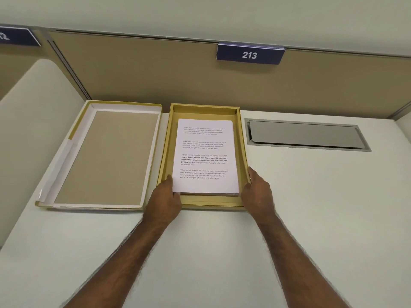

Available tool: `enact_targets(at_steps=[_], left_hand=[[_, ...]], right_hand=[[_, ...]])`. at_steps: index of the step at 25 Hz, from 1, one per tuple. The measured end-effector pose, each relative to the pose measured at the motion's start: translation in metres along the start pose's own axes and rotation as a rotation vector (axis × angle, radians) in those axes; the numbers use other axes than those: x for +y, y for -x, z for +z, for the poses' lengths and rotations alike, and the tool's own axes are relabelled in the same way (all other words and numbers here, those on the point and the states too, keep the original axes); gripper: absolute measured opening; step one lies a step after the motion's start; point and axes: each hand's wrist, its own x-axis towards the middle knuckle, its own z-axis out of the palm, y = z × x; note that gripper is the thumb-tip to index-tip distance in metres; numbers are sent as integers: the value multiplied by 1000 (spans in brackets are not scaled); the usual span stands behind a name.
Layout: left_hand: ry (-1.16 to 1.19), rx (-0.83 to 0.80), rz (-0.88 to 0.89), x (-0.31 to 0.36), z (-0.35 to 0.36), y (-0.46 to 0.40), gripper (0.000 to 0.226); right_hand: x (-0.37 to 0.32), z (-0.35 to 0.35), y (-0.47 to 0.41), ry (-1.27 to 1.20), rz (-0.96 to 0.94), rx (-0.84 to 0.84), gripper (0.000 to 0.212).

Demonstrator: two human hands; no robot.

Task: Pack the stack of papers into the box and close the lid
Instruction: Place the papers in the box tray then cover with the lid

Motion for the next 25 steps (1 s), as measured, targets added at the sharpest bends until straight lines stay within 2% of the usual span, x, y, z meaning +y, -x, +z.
enact_targets(at_steps=[2, 6, 9, 11, 16, 22, 25], left_hand=[[23, 2, -4, 0, 0, 2, 62], [127, -22, 16, 4, -5, -14, 51], [205, -9, 72, 12, -12, -38, 53], [263, -13, 96, 21, -16, -57, 54], [311, -19, 115, 38, -24, -107, 58], [371, -4, 89, 47, -22, -137, 55], [373, -18, 93, 46, -23, -142, 53]], right_hand=[[-1, -1, 4, -27, -10, 0, 59], [-20, -2, 16, -111, -163, 189, 46], [-47, 4, 6, -167, -225, 111, 54], [-65, 9, -14, -195, -198, 33, 66], [-92, 19, -66, -149, -160, -20, 75], [-101, 36, -86, -200, -78, 61, 79], [-99, 39, -87, -230, -57, 94, 73]])
